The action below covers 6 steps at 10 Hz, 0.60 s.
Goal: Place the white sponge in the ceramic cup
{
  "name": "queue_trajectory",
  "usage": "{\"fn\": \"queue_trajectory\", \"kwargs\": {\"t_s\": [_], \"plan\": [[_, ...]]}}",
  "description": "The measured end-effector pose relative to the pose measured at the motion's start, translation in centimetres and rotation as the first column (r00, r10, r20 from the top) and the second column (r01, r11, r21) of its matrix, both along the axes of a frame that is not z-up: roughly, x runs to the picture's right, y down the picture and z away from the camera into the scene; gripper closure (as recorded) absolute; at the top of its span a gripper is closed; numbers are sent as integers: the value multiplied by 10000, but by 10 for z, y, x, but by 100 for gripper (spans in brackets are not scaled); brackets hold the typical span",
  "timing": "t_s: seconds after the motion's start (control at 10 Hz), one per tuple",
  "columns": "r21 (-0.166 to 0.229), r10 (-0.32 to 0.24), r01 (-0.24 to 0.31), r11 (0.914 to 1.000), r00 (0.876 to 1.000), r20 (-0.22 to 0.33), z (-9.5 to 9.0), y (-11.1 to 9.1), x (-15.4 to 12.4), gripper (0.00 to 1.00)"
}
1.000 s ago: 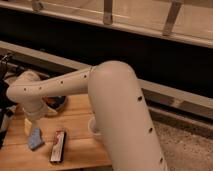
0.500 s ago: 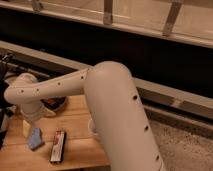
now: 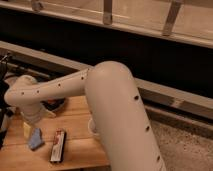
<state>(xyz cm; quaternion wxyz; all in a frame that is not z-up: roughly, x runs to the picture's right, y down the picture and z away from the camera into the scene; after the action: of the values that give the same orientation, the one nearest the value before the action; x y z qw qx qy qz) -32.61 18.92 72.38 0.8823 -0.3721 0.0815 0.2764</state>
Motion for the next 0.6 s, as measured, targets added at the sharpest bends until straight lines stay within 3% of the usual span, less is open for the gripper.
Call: {"fn": "queue_trajectory", "kwargs": {"t_s": [0.4, 0.6], "plan": [[603, 972, -1025, 9929, 9915, 860, 25, 10, -19, 11], [620, 1280, -1367, 9887, 9836, 1270, 40, 14, -27, 11]]}}
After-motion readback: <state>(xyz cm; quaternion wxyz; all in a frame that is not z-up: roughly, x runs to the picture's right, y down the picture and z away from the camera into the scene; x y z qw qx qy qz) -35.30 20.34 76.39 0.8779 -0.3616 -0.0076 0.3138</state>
